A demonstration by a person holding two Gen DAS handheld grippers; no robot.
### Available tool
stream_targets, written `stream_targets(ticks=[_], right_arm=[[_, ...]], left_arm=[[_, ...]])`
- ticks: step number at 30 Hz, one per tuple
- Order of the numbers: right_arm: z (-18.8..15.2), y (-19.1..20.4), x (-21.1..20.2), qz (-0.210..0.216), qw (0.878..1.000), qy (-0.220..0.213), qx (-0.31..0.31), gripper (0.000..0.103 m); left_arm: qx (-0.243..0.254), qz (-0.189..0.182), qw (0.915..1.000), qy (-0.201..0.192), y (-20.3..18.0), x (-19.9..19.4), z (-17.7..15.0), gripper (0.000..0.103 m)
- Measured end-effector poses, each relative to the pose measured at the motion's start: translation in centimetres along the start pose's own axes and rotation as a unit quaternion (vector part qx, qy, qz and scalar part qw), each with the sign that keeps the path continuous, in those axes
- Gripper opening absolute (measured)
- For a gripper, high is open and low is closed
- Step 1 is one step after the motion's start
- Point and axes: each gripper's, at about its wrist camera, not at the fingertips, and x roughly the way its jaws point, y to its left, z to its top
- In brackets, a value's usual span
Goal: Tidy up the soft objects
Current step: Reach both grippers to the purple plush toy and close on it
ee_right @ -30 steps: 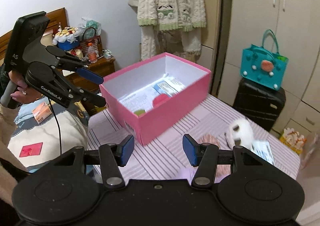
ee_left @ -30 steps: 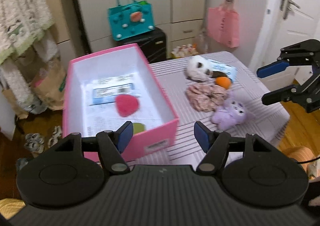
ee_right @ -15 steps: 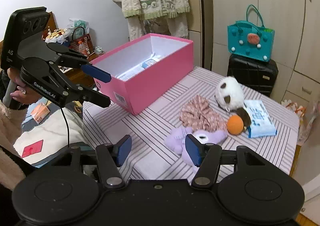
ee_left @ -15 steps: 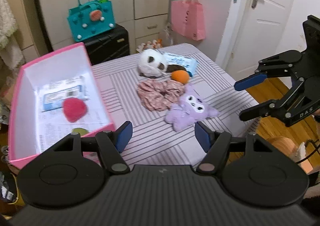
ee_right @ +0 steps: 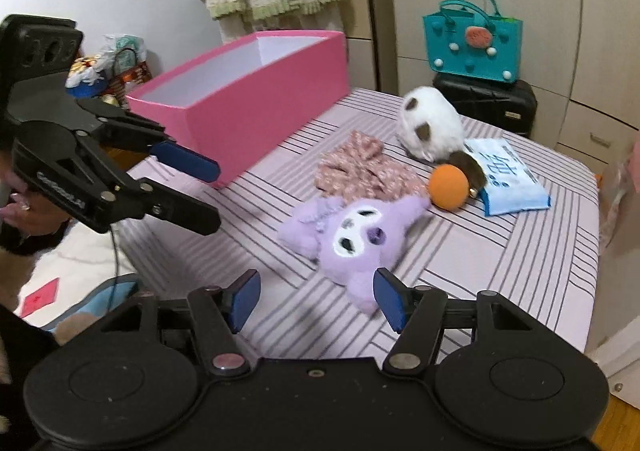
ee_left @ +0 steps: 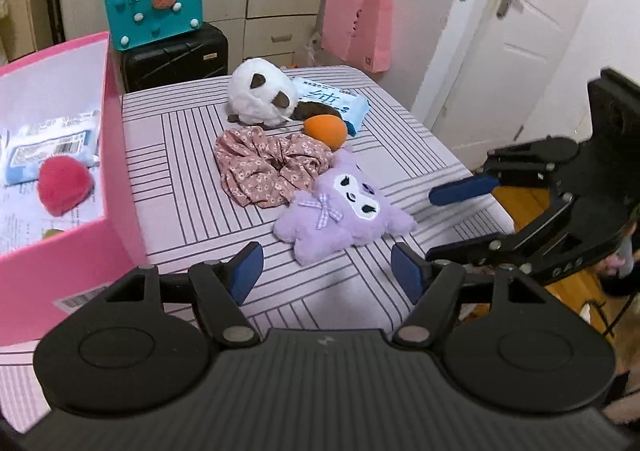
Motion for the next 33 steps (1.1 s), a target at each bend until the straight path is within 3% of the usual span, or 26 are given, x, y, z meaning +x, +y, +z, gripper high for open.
stream_targets(ticks=[6,10,14,18,26,29,31,33], right_arm=[[-1.7,-0.4,2.0,-0.042,0.999,-0.029,-0.011,0.069],[-2.5,-0.2,3.2,-0.046,0.998,-0.049,-0.019,0.070],[-2.8,-0.4,4.1,-0.045,0.996,-0.071,-0.018,0.073],[-2.7,-1.4,4.8,-0.040,0.995,-0.087,0.000,0.073],[-2.3,-2.5,5.6,-0.021,0.996,-0.088,0.028,0.073],[-2.2,-2.4,5.6,-0.019,0.996,-0.086,0.031,0.071],[-2.0,-2.1,5.4,-0.025,0.996,-0.083,0.022,0.061],[-1.8,-1.9,5.3,-0.028,0.996,-0.078,0.016,0.058]], left_arm=[[-0.037,-0.016,0.9989,-0.026,0.3,2.3,-0.8,0.070],[-0.067,-0.022,0.9971,-0.027,0.4,4.3,-1.3,0.070],[-0.132,-0.034,0.9903,-0.028,1.5,5.9,-1.9,0.068],[-0.169,-0.030,0.9829,-0.066,2.2,6.4,-2.7,0.066],[-0.195,-0.026,0.9776,-0.076,2.8,7.6,-3.4,0.040],[-0.198,-0.027,0.9768,-0.077,3.0,7.7,-3.6,0.039],[-0.207,-0.029,0.9749,-0.077,3.2,7.6,-3.6,0.037],[-0.211,-0.030,0.9739,-0.079,3.3,7.5,-3.8,0.036]])
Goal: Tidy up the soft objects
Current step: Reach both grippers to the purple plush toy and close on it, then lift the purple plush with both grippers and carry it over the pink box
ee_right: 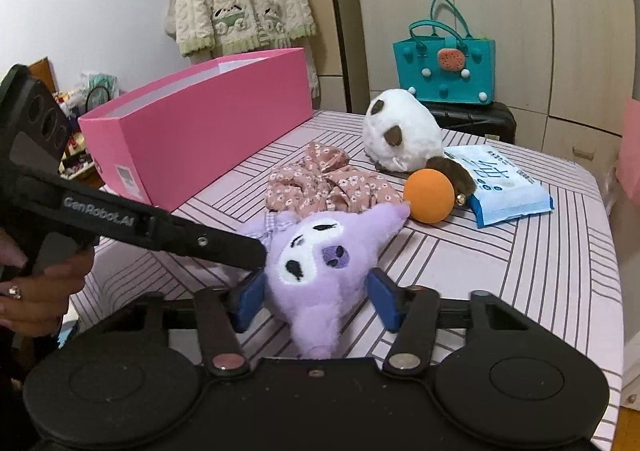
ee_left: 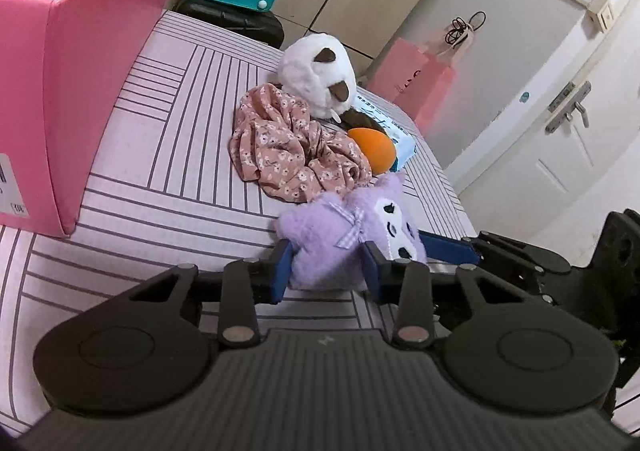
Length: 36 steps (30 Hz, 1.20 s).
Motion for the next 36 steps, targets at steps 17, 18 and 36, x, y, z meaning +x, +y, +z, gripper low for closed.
stream_targets(ticks=[17,18,36], right_arm=[[-0.2,0.2,-0.2,-0.012,0.999,0.016,0.029,0.053],[-0.2,0.4,-0.3,-0.015,0.999,0.017,0.026,0.053],[2.5,4.8,-3.5,-0.045,0.999,0.017,-0.025,0.057]], left_arm=[[0.049,0.009,0.9984,-0.029,-1.7,-0.8,-1.3,0.033],[0.052,0.009,0.9982,-0.028,-1.8,-0.8,-1.3,0.033],[0.101,-0.018,0.9940,-0.040,-3.2,-6.1,-0.2,0.034]])
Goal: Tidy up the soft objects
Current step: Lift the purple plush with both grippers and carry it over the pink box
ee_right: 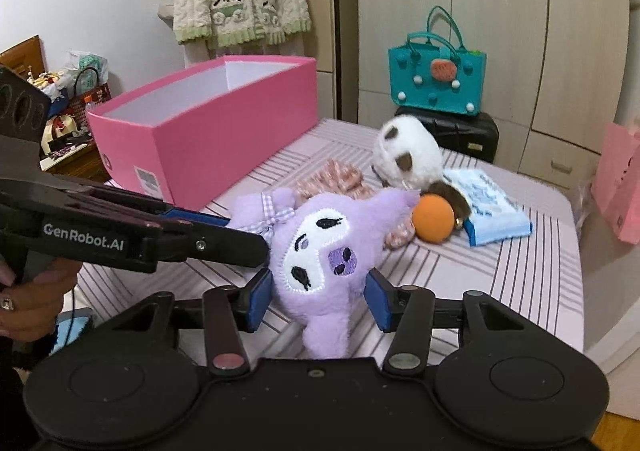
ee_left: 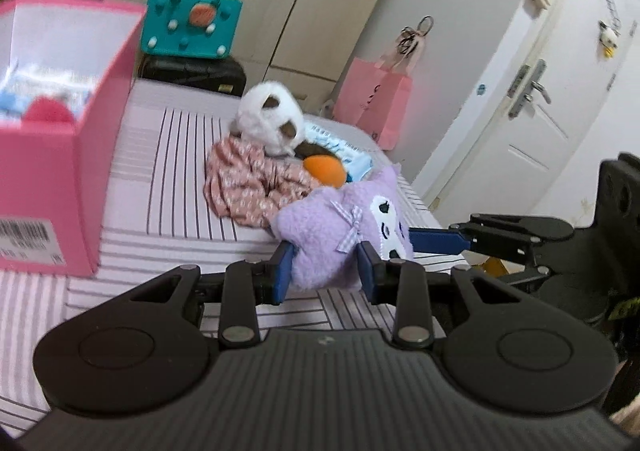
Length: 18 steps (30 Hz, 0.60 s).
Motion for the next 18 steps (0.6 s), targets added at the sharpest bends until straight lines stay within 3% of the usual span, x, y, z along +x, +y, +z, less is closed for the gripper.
stream_targets(ticks=[18], right_arm=[[8.0,5.8,-2.2,0.041,0.998,-0.012,-0.056,0.063]], left_arm=[[0.044,0.030,0.9984,-0.019,1.2,-8.9,6.0,0.036]])
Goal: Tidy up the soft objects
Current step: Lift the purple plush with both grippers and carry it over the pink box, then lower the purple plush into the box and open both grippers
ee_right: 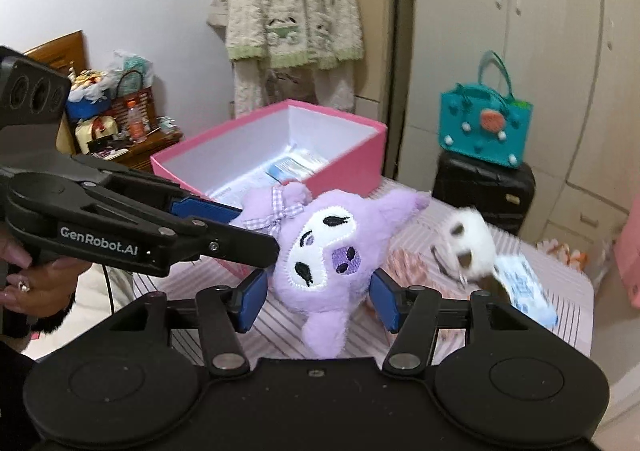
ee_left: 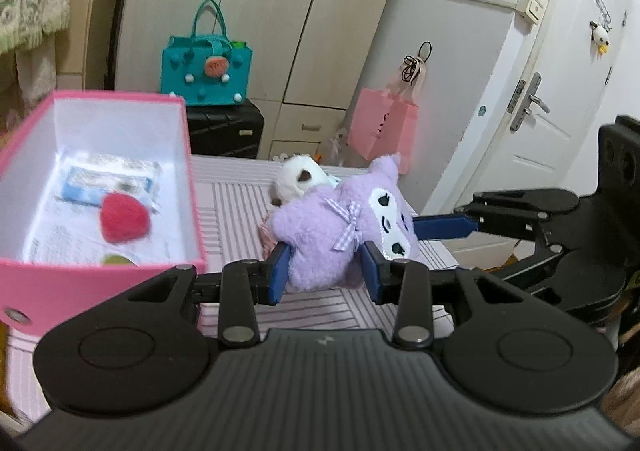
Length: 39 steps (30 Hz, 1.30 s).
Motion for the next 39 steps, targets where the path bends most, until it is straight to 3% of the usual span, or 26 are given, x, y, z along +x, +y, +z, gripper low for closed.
stream_targets(ticks=[8,10,17,27,32,39], right_arm=[[4.1,1.7,1.0,0.008,0.999,-0.012,-0.052,0.063],[5.3,1.6,1.6,0.017,0.998,-0.015,-0.056,0.056],[9.6,0.9,4.6,0.064,0.995,-0.017,-0.069,0.052],[14.1,1.4,13.9,0.119,0.978,0.039,-0.165,0.052],[14.7,1.4,17.4,0.160,0.967,0.061,-0.187,0.051],[15.0,1.7,20.2,0.212,0.952,0.086,-0.205,0.050]], left_arm=[[0.016,0.013,0.9996,-0.018,2.1,-2.8,3.2,0.036],[0.013,0.019,0.9994,-0.027,2.8,-3.4,4.1,0.036],[0.000,0.055,0.9977,-0.040,5.9,-4.3,6.7,0.037],[-0.062,0.130,0.9880,0.055,13.2,-0.3,9.6,0.037],[-0.089,0.138,0.9815,0.099,15.8,1.3,9.3,0.037],[-0.087,0.152,0.9722,0.155,17.1,2.1,8.5,0.037]])
